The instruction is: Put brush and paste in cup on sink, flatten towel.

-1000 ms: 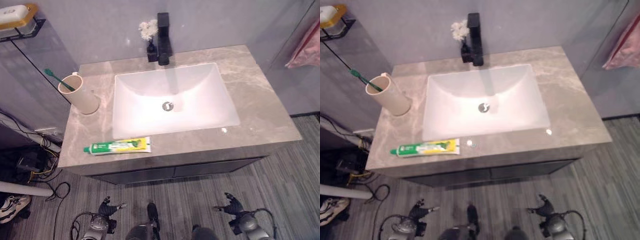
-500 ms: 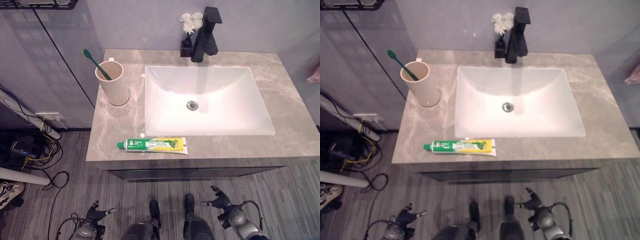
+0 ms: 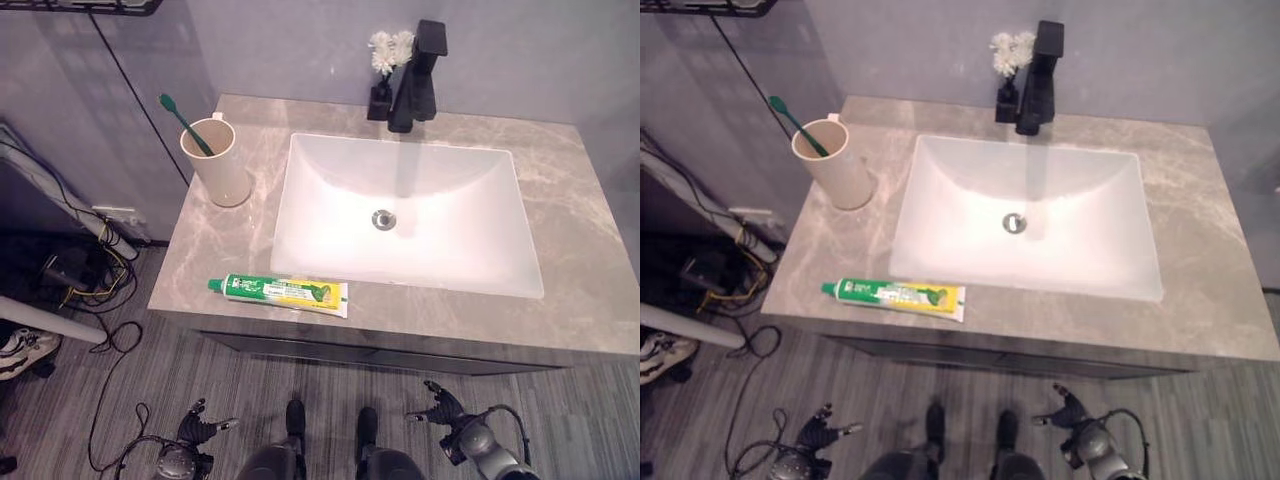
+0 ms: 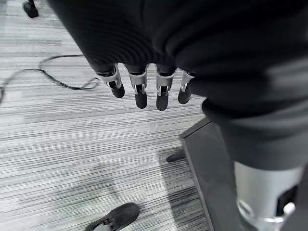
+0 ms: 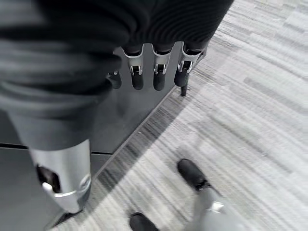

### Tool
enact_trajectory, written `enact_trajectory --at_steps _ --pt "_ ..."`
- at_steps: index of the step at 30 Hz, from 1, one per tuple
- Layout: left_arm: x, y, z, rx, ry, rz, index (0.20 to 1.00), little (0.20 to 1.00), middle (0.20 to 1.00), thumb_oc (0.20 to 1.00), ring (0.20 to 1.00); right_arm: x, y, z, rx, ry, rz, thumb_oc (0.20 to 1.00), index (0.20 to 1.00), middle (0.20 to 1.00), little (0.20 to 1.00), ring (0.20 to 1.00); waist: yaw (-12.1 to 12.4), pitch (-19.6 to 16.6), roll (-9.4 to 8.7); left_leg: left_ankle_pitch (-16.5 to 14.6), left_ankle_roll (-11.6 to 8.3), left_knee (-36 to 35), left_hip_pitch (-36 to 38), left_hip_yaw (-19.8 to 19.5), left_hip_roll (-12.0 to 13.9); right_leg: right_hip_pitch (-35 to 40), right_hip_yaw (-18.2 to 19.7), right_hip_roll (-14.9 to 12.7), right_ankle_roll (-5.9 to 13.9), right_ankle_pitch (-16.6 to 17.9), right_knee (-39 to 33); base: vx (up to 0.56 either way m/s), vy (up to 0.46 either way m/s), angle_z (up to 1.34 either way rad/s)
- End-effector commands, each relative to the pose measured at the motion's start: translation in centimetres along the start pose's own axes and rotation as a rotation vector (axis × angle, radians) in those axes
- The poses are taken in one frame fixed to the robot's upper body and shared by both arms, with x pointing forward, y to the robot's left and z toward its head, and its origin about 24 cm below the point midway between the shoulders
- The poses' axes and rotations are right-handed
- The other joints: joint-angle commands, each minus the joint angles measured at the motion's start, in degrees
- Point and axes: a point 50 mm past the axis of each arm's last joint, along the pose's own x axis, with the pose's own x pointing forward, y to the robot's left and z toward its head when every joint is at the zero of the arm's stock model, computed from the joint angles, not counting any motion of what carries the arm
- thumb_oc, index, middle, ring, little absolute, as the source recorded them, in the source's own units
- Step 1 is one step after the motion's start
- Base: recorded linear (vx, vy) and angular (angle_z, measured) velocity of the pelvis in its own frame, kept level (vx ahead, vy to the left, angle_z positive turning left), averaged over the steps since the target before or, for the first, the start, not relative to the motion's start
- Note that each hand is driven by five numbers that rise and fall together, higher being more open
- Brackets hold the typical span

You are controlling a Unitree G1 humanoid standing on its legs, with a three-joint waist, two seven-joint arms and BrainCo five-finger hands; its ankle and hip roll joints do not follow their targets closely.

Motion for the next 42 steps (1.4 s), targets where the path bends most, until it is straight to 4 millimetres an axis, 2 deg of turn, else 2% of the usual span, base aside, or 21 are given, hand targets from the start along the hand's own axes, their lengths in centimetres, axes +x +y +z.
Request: enact_trajectory --at_steps 1,4,6,8,9,10,11,14,20,22,23,24,26,28,30,31,32,34,35,37,42 --pt "0.1 1.0 0.8 0.049 -0.061 0.029 1.0 1.0 1.0 1.0 1.0 0.4 -3.4 0.6 -0.016 -0.021 -0.106 1.0 1.0 1.0 1.0 1.0 1.9 0.5 2.15 4.2 -5.0 0.3 -0.5 -1.0 5.7 -0.2 -2.0 -3.4 1.8 3.6 0.5 0.02 -0.05 0.37" --pt "-0.5 1.9 1.4 0.084 -0.131 0.042 1.0 1.0 1.0 1.0 1.0 0.5 -4.2 0.8 -0.043 -0.024 -0.13 1.0 1.0 1.0 1.0 1.0 3.1 0.6 3.2 4.6 -5.47 0.3 -1.1 -2.4 5.4 0.3 -3.4 -3.7 1.92 3.4 0.5 0.01 -0.061 0.32" --pt "-1.1 3.4 2.5 0.152 -0.216 0.046 1.0 1.0 1.0 1.0 1.0 0.4 -5.5 0.3 -0.021 -0.002 -0.171 1.0 1.0 1.0 1.0 1.0 4.1 1.1 4.17 5.5 -6.54 0.4 -2.1 -3.0 5.6 0.9 -5.9 -4.2 1.95 2.9 0.7 -0.05 -0.076 0.43" --pt "-1.5 4.5 4.2 0.2 -0.299 0.041 1.0 1.0 1.0 1.0 1.0 0.2 -6.8 -1.1 -0.004 0.059 -0.213 1.0 1.0 1.0 1.0 1.0 3.9 1.0 4.68 6.1 -6.48 1.0 -3.6 -0.2 6.5 1.5 -9.3 -5.4 2.13 2.5 0.8 -0.04 -0.028 1.39" --pt "-2.3 6.2 5.5 0.216 -0.379 0.063 1.0 1.0 1.0 1.0 1.0 -0.1 -7.7 -1.6 0.0 0.072 -0.242 1.0 1.0 1.0 1.0 1.0 3.9 1.2 5.15 6.2 -6.21 1.8 -3.9 1.2 7.1 2.7 -10.9 -5.9 2.32 2.2 0.8 0.02 0.029 2.11" --pt "-2.4 6.3 5.5 0.216 -0.377 0.063 1.0 1.0 1.0 1.0 1.0 -0.1 -7.6 -1.6 0.0 0.073 -0.24 1.0 1.0 1.0 1.0 1.0 3.9 1.3 5.1 6.0 -6.28 1.8 -3.6 1.2 7.2 3.0 -10.8 -5.9 2.35 2.0 0.9 0.08 0.082 1.8" --pt "-3.2 7.7 6.2 0.269 -0.429 0.088 1.0 1.0 1.0 1.0 1.0 -0.3 -7.6 -2.1 0.007 0.083 -0.235 1.0 1.0 1.0 1.0 1.0 3.6 1.1 5.09 5.1 -5.77 2.5 -3.4 1.5 6.8 3.9 -10.9 -6.3 2.95 2.1 0.8 0.06 0.061 0.89" --pt "-4.0 9.4 6.2 0.326 -0.435 0.125 1.0 1.0 1.0 1.0 1.0 -0.4 -7.2 -2.4 0.003 0.088 -0.218 1.0 1.0 1.0 1.0 1.0 3.6 0.4 4.48 3.3 -5.0 3.0 -2.1 2.6 5.9 4.7 -10.2 -7.4 3.28 2.0 1.1 0.13 0.163 -0.04" --pt "-6.4 13.2 9.0 0.403 -0.573 0.229 1.0 1.0 1.0 1.0 1.0 -1.1 -7.1 -4.1 0.055 0.121 -0.231 1.0 1.0 1.0 1.0 1.0 3.1 0.5 3.56 -1.4 -2.28 6.2 -1.0 4.3 3.1 2.4 -6.8 -11.7 4.46 1.8 8.6 0.07 0.203 -0.24" --pt "-7.4 14.4 10.3 0.437 -0.628 0.267 1.0 1.0 1.0 1.0 1.0 -1.4 -7.1 -4.8 0.057 0.142 -0.232 1.0 1.0 1.0 1.0 1.0 2.5 1.1 3.84 -2.2 -1.33 6.6 -0.5 4.3 2.1 0.6 -5.3 -13.5 4.92 4.1 13.1 0.02 0.255 -0.26" --pt "-8.7 15.7 12.0 0.457 -0.705 0.316 1.0 1.0 1.0 1.0 1.0 -1.6 -7.2 -5.0 0.055 0.14 -0.243 1.0 1.0 1.0 1.0 1.0 1.5 2.3 4.35 -2.4 -0.5 6.7 0.1 4.2 1.4 -2.5 -3.1 -14.3 4.97 6.9 18.0 -0.03 0.283 -0.21" --pt "-9.2 16.1 12.6 0.454 -0.735 0.336 1.0 1.0 1.0 1.0 1.0 -1.6 -7.3 -4.9 0.057 0.136 -0.247 1.0 1.0 1.0 1.0 1.0 1.2 3.0 4.71 -2.3 -0.23 6.6 0.2 4.7 1.5 -4.5 -2.0 -13.9 4.88 7.2 20.5 -0.05 0.287 -0.11" --pt "-10.1 16.6 13.9 0.432 -0.799 0.361 1.0 1.0 1.0 1.0 1.0 -1.6 -6.9 -5.6 0.08 0.175 -0.242 1.0 1.0 1.0 1.0 1.0 1.0 3.6 5.23 -2.6 0.02 6.2 0.8 5.7 1.6 -6.7 -1.9 -12.7 4.67 6.3 22.2 -0.02 0.15 -0.12" --pt "-11.3 16.8 15.5 0.439 -0.882 0.368 1.0 1.0 1.0 1.0 1.0 -1.9 -6.0 -6.9 0.103 0.233 -0.228 1.0 1.0 1.0 1.0 1.0 0.0 3.4 5.47 -2.6 -0.29 4.7 2.2 5.9 1.4 -8.7 0.2 -8.8 3.89 4.2 18.4 0.06 0.061 -0.25" --pt "-11.6 17.0 15.9 0.444 -0.9 0.375 1.0 1.0 1.0 1.0 1.0 -2.0 -5.6 -7.1 0.103 0.249 -0.218 1.0 1.0 1.0 1.0 1.0 0.2 3.4 5.3 -2.7 -0.49 4.3 2.8 6.4 1.5 -7.7 -0.8 -9.0 3.94 4.3 16.1 0.05 0.01 -0.15" --pt "-12.0 17.5 16.2 0.446 -0.913 0.397 1.0 1.0 1.0 1.0 1.0 -1.9 -5.2 -7.3 0.09 0.269 -0.205 1.0 1.0 1.0 1.0 1.0 0.5 3.5 5.07 -2.9 -0.83 4.2 3.1 7.3 1.7 -7.8 -3.4 -9.9 4.53 6.0 13.2 0.04 -0.023 -0.11" --pt "-12.6 17.9 16.7 0.469 -0.928 0.41 1.0 1.0 1.0 1.0 1.0 -2.0 -4.3 -7.7 0.099 0.296 -0.179 1.0 1.0 1.0 1.0 1.0 0.5 3.3 4.8 -3.0 -1.11 4.3 3.1 7.4 1.9 -7.0 -4.7 -9.5 4.53 5.7 11.0 0.04 -0.048 -0.22" --pt "-13.8 18.3 17.7 0.549 -0.965 0.415 1.0 1.0 1.0 1.0 1.0 -2.5 -2.4 -9.0 0.138 0.353 -0.127 1.0 1.0 1.0 1.0 1.0 -0.1 2.4 4.17 -3.1 -1.52 3.9 3.6 8.0 2.1 -5.4 -2.5 -8.5 4.79 6.2 7.5 0.07 -0.087 -0.29" --pt "-14.7 18.0 18.6 0.602 -1.009 0.385 1.0 1.0 1.0 1.0 1.0 -3.1 -0.7 -10.0 0.096 0.396 -0.041 1.0 1.0 1.0 1.0 1.0 0.1 1.4 4.03 -3.1 -2.05 3.4 4.3 9.0 2.6 -4.0 -3.1 -8.3 5.13 6.9 5.9 0.1 -0.101 -0.04" --pt "-15.3 18.0 19.3 0.612 -1.031 0.338 1.0 1.0 1.0 1.0 1.0 -4.0 0.8 -11.3 0.07 0.44 0.036 1.0 1.0 1.0 1.0 1.0 -0.6 0.6 3.82 -2.9 -2.6 3.2 4.8 9.4 3.3 -2.8 -3.3 -7.7 4.84 6.3 4.9 0.08 -0.084 -0.01" --pt "-15.5 17.4 20.4 0.635 -1.056 0.284 1.0 1.0 1.0 1.0 1.0 -4.8 2.2 -12.4 0.158 0.501 0.061 1.0 1.0 1.0 1.0 1.0 -1.7 -0.6 4.22 -2.3 -3.5 2.1 6.0 9.5 4.0 -0.3 -4.0 -6.6 4.37 5.9 1.6 0.07 -0.075 -0.09"
